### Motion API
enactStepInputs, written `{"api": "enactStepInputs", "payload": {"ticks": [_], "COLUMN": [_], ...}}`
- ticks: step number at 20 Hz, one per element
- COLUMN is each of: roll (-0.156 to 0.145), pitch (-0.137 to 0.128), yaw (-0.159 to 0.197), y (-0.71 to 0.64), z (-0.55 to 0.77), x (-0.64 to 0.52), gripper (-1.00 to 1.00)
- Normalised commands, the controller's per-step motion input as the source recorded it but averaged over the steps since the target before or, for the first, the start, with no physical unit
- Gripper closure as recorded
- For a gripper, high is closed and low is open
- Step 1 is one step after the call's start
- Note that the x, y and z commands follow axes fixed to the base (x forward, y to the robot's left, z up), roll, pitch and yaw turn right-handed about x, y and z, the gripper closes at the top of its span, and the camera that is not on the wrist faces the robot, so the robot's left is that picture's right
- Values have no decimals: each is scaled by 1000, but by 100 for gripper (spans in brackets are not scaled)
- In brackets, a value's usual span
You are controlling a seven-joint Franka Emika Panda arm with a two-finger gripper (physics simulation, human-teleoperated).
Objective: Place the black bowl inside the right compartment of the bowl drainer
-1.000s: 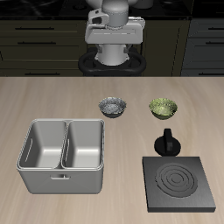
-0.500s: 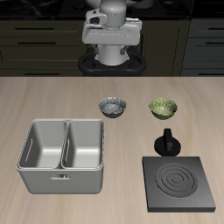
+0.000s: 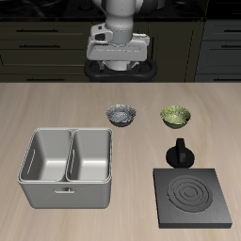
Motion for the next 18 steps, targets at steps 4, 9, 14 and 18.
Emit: {"api": "enactStepInputs", "payload": {"ticks": [4,9,14,18], "roll": [-11,-13,-10,3], "pitch": [26,-9,32,39], "yaw": [17,3,-14,-20], "y": [-84,-90,-65,-26], "z": [-344,-207,-385,-353], "x": [70,56,93,146], "gripper": [-100,-100,-100,-100]}}
